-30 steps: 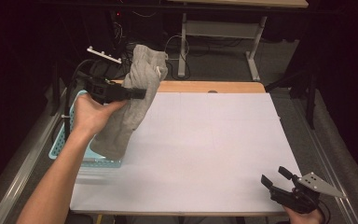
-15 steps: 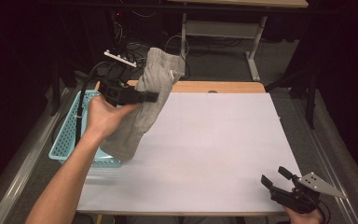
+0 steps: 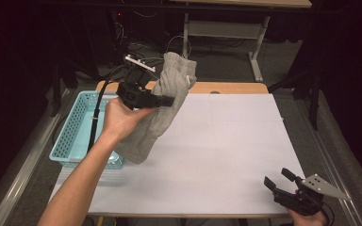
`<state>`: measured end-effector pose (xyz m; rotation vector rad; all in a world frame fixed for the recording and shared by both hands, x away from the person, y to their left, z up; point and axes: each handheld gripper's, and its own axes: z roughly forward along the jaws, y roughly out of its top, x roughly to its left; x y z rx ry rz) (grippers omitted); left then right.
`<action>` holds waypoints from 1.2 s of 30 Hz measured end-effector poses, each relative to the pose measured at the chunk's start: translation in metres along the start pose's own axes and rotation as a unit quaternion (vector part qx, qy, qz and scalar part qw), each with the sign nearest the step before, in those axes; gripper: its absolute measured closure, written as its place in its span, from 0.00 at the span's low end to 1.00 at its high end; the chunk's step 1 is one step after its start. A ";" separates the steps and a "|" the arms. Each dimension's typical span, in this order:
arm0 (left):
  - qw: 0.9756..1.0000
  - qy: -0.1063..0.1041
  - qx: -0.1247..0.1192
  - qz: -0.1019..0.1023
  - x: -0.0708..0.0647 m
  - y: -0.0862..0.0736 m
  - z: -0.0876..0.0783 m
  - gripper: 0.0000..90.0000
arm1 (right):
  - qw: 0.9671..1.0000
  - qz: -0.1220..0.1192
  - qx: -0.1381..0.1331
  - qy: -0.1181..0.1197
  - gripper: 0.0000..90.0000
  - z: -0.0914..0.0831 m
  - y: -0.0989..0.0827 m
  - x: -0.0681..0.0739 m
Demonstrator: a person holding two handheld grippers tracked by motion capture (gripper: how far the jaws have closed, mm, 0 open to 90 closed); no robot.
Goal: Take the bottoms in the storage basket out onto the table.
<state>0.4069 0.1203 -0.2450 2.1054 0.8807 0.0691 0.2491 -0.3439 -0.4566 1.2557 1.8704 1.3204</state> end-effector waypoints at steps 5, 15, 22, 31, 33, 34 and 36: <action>1.000 -0.005 0.005 0.008 -0.004 0.004 0.011 0.74 | 1.000 -0.001 0.000 0.000 0.25 0.000 0.000 0.000; 1.000 -0.006 0.015 0.016 -0.009 0.008 0.036 0.73 | 1.000 0.000 -0.001 0.001 0.25 0.000 0.000 0.000; 1.000 -0.008 0.020 0.015 -0.008 0.009 0.049 0.73 | 1.000 0.001 -0.001 0.001 0.25 0.000 0.000 0.000; 1.000 -0.005 0.022 0.011 -0.004 0.009 0.066 0.73 | 1.000 0.000 0.000 0.001 0.25 0.000 0.000 0.000; 1.000 -0.004 0.024 0.010 -0.003 0.008 0.070 0.73 | 1.000 -0.001 0.000 0.001 0.25 0.000 0.000 0.000; 1.000 -0.003 0.025 0.009 -0.002 0.008 0.072 0.73 | 1.000 -0.001 0.000 0.001 0.25 0.000 0.000 0.000; 1.000 -0.001 0.026 0.007 0.000 0.007 0.076 0.73 | 1.000 -0.001 -0.001 0.001 0.25 0.000 0.000 0.000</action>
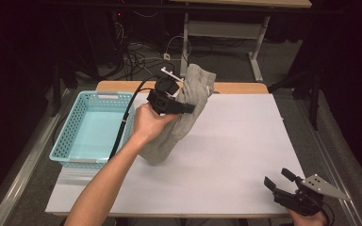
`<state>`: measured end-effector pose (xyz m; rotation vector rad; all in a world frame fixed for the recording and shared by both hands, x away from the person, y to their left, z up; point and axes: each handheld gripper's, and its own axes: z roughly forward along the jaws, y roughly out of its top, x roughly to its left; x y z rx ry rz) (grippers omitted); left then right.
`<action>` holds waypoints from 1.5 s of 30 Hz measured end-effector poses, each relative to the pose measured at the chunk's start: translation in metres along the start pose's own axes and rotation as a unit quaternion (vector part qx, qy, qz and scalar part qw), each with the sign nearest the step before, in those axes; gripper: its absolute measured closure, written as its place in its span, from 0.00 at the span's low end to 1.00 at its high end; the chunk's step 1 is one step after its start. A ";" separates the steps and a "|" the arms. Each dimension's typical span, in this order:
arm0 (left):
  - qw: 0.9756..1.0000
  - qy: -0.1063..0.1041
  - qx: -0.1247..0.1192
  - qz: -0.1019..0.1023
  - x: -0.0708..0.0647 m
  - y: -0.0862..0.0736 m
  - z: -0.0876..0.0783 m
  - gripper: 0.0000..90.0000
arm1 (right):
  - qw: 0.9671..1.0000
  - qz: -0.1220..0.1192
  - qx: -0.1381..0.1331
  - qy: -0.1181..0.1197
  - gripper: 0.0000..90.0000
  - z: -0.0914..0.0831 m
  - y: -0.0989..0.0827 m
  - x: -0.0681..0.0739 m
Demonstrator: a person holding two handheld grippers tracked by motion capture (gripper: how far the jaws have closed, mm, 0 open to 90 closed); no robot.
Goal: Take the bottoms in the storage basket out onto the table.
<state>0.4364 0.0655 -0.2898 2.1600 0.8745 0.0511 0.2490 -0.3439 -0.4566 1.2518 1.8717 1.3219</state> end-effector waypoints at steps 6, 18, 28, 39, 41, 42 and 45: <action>1.000 0.002 0.003 -0.010 0.007 -0.002 0.014 0.72 | 1.000 0.000 0.000 0.000 0.25 0.000 0.000 0.000; 0.999 0.016 0.009 -0.028 0.020 -0.007 0.037 0.72 | 1.000 0.000 0.001 0.001 0.25 0.000 0.000 -0.001; 0.999 0.031 0.008 -0.034 0.030 -0.007 0.050 0.72 | 1.000 0.000 0.001 0.002 0.25 0.000 0.000 -0.001; 0.998 0.039 0.017 -0.037 0.033 -0.009 0.067 0.72 | 1.000 0.000 0.002 0.003 0.25 0.001 0.000 -0.001; 0.998 0.044 0.019 -0.040 0.036 -0.010 0.071 0.72 | 1.000 0.000 0.002 0.003 0.25 0.001 0.000 -0.001; 0.998 0.044 0.021 -0.044 0.038 -0.011 0.073 0.72 | 1.000 0.001 0.002 0.003 0.25 0.000 0.000 -0.001; 0.997 0.049 0.027 -0.055 0.044 -0.014 0.078 0.71 | 1.000 0.001 0.002 0.004 0.25 0.000 0.000 -0.001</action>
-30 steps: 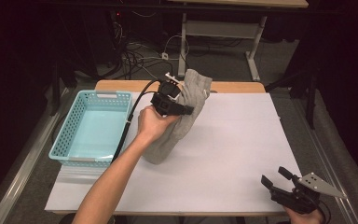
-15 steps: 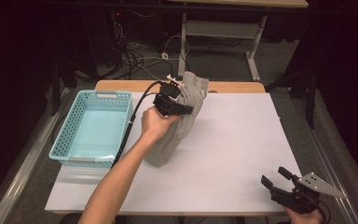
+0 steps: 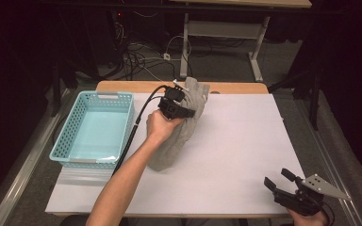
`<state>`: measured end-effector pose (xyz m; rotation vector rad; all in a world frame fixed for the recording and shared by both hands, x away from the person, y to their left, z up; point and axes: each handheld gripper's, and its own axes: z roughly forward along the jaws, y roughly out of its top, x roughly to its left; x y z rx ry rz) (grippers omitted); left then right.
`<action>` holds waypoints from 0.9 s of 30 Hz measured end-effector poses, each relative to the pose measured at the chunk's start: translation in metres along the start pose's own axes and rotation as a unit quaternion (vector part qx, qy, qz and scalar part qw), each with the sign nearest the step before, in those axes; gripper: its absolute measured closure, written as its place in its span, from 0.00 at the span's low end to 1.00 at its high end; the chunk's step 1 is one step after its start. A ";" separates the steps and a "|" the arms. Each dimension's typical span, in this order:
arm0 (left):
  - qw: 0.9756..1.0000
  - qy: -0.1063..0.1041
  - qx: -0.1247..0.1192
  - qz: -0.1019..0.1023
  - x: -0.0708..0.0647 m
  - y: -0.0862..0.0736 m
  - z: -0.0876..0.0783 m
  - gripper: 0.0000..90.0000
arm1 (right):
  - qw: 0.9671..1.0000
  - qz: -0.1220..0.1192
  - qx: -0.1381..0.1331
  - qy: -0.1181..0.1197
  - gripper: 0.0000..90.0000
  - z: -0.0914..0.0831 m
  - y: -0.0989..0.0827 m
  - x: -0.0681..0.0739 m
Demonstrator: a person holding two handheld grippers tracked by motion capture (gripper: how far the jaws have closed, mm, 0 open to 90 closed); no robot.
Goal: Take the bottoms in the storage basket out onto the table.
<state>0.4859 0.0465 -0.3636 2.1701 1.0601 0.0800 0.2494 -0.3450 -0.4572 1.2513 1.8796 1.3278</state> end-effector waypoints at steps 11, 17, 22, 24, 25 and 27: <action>0.999 0.018 0.014 -0.023 0.018 -0.007 0.012 0.71 | 1.000 0.000 0.002 0.000 0.25 0.000 0.000 0.000; 0.999 0.029 0.021 -0.030 0.023 -0.011 0.019 0.71 | 1.000 -0.001 0.002 0.000 0.25 0.000 0.000 0.000; 0.998 0.036 0.027 -0.035 0.027 -0.012 0.025 0.70 | 1.000 -0.001 0.002 0.001 0.25 0.000 0.000 0.000; 0.998 0.039 0.030 -0.037 0.028 -0.013 0.027 0.70 | 1.000 -0.001 0.002 0.001 0.25 0.000 0.000 0.000; 0.998 0.039 0.030 -0.039 0.029 -0.014 0.028 0.70 | 1.000 -0.001 0.001 0.001 0.25 0.000 0.000 0.000; 0.998 0.039 0.029 -0.041 0.030 -0.015 0.029 0.70 | 1.000 -0.001 0.002 0.001 0.25 0.000 0.000 0.000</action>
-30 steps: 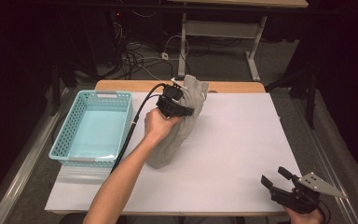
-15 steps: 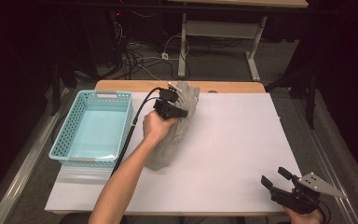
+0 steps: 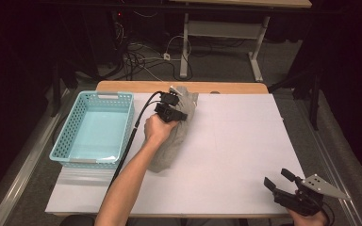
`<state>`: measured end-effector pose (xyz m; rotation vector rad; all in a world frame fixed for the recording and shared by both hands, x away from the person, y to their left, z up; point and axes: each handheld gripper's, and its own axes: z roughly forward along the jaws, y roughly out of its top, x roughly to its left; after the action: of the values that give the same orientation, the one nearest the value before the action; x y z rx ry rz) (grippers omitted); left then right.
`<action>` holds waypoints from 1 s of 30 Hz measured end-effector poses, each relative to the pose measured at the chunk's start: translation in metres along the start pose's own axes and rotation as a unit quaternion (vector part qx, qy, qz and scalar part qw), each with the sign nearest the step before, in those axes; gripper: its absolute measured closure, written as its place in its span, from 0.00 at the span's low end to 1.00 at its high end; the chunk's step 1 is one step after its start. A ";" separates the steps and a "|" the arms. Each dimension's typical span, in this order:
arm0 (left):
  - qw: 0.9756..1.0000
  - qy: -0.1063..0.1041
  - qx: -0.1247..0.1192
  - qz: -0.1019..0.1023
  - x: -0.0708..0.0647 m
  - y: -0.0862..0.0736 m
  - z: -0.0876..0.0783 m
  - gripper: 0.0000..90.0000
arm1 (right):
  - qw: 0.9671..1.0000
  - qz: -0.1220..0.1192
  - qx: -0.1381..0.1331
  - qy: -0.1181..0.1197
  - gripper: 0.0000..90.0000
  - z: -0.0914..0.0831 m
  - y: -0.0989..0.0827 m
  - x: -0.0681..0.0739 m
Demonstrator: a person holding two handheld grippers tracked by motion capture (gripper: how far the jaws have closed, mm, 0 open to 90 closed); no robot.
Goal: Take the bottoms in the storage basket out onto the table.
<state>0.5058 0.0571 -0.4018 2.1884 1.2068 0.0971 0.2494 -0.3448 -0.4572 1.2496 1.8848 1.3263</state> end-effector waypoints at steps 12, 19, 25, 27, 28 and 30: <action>1.000 0.013 0.016 0.008 -0.001 -0.001 0.009 0.63 | 1.000 0.000 0.000 0.000 0.25 0.000 0.000 0.000; 0.999 0.014 0.030 0.009 -0.003 -0.001 0.013 0.50 | 1.000 0.000 0.001 0.001 0.25 0.000 0.000 0.000; 1.000 0.019 0.017 0.012 -0.005 0.000 0.005 0.45 | 1.000 0.001 0.001 0.001 0.25 0.000 0.000 0.000; 1.000 0.018 0.014 0.013 -0.005 0.000 0.002 0.45 | 1.000 0.001 0.002 0.001 0.25 0.001 0.000 0.001; 1.000 0.018 0.013 0.014 -0.005 0.000 0.000 0.45 | 1.000 0.000 0.003 0.001 0.25 0.001 0.000 0.001; 1.000 0.019 0.010 0.017 -0.006 0.000 -0.002 0.45 | 1.000 0.000 0.003 0.001 0.25 0.001 0.000 0.001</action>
<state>0.5013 0.0532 -0.3992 2.2333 1.1971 0.1411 0.2498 -0.3439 -0.4572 1.2510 1.8917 1.3235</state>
